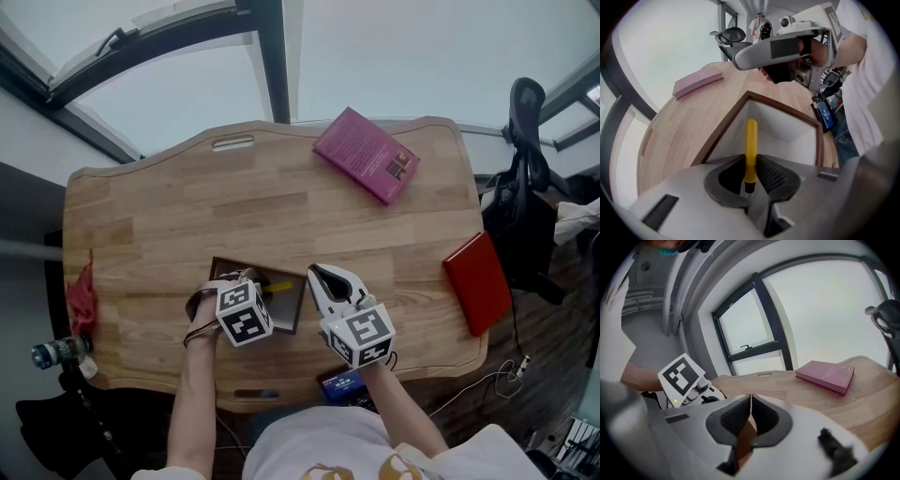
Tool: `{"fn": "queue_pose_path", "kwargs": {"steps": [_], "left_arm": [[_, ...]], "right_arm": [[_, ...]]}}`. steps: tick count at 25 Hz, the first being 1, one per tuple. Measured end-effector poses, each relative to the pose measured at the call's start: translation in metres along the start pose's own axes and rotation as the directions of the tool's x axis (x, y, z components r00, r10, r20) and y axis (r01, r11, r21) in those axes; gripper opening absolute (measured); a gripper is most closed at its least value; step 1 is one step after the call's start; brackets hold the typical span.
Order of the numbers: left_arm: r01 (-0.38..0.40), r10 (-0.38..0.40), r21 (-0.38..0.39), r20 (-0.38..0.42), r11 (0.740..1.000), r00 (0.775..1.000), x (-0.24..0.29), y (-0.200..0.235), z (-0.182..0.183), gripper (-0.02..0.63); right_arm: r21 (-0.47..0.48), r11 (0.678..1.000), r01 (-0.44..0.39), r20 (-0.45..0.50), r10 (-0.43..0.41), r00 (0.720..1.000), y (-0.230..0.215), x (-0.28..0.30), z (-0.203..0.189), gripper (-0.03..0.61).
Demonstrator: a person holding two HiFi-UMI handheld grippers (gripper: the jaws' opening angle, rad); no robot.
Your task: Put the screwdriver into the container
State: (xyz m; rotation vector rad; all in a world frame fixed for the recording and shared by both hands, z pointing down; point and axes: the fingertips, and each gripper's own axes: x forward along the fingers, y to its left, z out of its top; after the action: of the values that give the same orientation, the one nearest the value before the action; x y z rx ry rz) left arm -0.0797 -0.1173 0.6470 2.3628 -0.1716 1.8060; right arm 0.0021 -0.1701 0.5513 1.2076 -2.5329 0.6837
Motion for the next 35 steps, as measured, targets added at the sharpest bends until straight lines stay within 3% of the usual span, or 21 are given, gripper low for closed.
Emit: {"fn": "queue_pose_path", "kwargs": {"steps": [35], "left_arm": [[0.074, -0.076, -0.024, -0.091, 0.997, 0.993, 0.019, -0.006, -0.011, 0.080]], "right_arm": [[0.045, 0.999, 0.007, -0.025, -0.006, 1.000, -0.004, 0.000, -0.014, 0.034]]}}
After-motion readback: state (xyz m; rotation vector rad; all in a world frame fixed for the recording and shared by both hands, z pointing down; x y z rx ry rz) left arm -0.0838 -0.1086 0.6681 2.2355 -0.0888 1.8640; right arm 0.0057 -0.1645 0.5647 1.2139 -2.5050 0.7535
